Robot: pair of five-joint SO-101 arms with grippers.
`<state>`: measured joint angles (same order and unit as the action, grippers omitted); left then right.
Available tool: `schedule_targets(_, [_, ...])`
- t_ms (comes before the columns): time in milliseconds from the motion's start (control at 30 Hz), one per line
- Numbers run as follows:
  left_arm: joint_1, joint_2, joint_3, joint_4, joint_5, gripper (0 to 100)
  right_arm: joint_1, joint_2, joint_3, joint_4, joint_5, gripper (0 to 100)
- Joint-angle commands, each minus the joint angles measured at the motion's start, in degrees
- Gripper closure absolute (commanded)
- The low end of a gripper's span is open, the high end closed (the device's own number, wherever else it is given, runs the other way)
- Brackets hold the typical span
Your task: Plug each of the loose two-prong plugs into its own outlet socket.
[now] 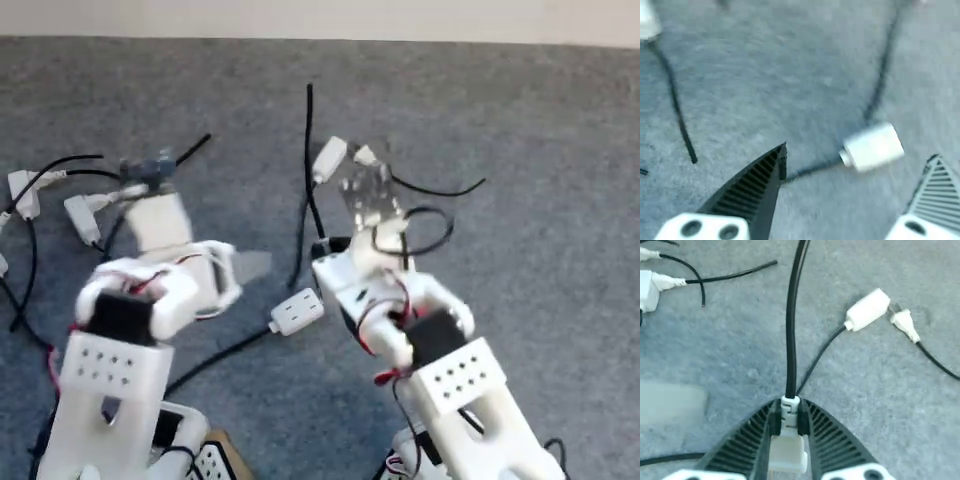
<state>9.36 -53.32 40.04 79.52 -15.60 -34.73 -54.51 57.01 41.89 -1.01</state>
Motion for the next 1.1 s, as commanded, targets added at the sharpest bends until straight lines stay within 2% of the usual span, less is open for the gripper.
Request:
schedule_targets(0, [7.0,0.3,-6.5,4.4,-2.6,59,-0.7,-3.5,3.7,-5.5,1.0,99.5])
schedule_targets(100, [7.7,-3.6,-4.2,4.1,-5.3,59,-0.9,-3.9,3.3,-5.6,0.4,99.5])
schedule_targets(233, [7.0,-12.9,6.2,-3.7,-6.2,59,-1.0,-3.6,-1.7,-2.3,-7.6,99.5])
schedule_targets(367, [7.0,-23.7,18.7,-12.0,-5.0,59,-1.0,-3.6,-4.8,-0.4,-12.8,99.5])
schedule_targets(500, [7.0,-30.3,26.0,-17.1,-2.2,59,-3.6,-3.6,-5.3,0.2,-13.6,99.5])
schedule_targets(633, [6.9,-29.4,28.7,-21.1,-0.4,59,-8.6,-3.4,-6.2,1.6,-15.0,99.5])
schedule_targets(800, [6.8,-25.1,29.1,-23.6,0.0,59,-8.5,-3.5,-7.8,4.0,-14.7,99.5])
schedule_targets(1067, [2.6,-21.1,29.2,-26.1,-0.2,59,-2.4,-3.5,-15.4,15.1,-9.8,99.5])
